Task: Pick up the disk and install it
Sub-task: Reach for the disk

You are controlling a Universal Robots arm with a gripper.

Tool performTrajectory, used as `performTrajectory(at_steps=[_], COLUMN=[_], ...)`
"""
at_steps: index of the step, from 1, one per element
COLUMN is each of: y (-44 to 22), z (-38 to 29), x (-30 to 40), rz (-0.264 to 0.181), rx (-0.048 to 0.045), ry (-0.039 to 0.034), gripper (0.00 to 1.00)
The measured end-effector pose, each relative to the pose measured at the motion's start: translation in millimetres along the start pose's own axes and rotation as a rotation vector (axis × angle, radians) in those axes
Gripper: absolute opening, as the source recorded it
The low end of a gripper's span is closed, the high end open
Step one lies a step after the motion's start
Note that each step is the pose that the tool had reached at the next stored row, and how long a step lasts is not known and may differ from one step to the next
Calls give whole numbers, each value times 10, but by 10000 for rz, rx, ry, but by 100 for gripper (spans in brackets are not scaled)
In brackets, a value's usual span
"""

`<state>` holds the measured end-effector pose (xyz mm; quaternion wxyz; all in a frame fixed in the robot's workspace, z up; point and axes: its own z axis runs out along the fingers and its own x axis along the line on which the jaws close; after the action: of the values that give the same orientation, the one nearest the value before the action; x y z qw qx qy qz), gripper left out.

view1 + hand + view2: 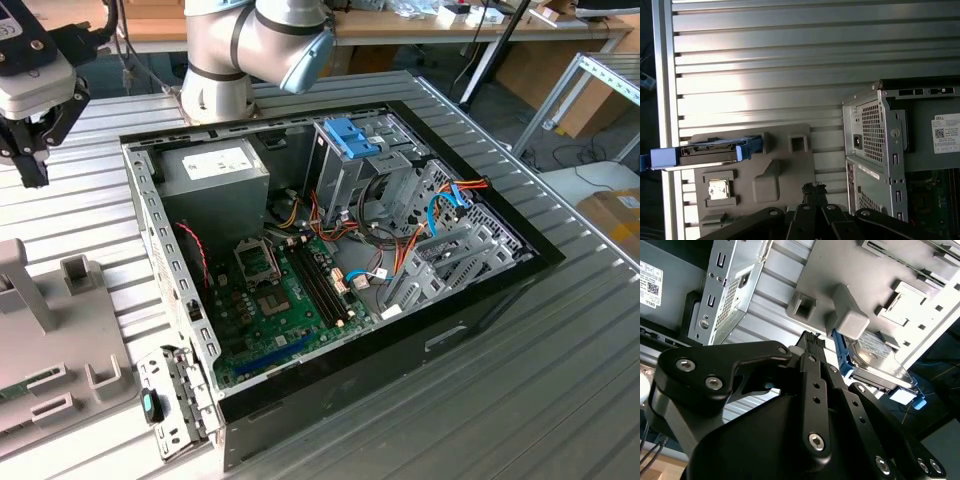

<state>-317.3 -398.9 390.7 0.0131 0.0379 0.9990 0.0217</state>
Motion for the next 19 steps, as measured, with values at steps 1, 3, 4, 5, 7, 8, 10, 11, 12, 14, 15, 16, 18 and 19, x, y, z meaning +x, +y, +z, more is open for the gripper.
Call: performTrajectory(at_steps=[1,3,4,5,7,8,10,11,12,14,15,16,18,19], y=[0,0,-1,-1,-1,-1,-2,-2,-2,-2,-3,-3,-8,-11], z=[0,0,0,0,0,0,-1,0,-1,-1,-1,-1,-3,-4], x=[2,3,5,7,12,14,18,21,24,30,32,45,107,143], rz=[1,1,1,1,1,1,1,1,0,1,1,2,1,0], rx=[0,0,0,0,0,0,0,0,0,1,0,-1,0,0], ry=[0,0,0,0,0,0,0,0,0,0,0,-1,0,0], gripper=[11,11,11,11,11,11,11,11,11,11,11,11,11,11])
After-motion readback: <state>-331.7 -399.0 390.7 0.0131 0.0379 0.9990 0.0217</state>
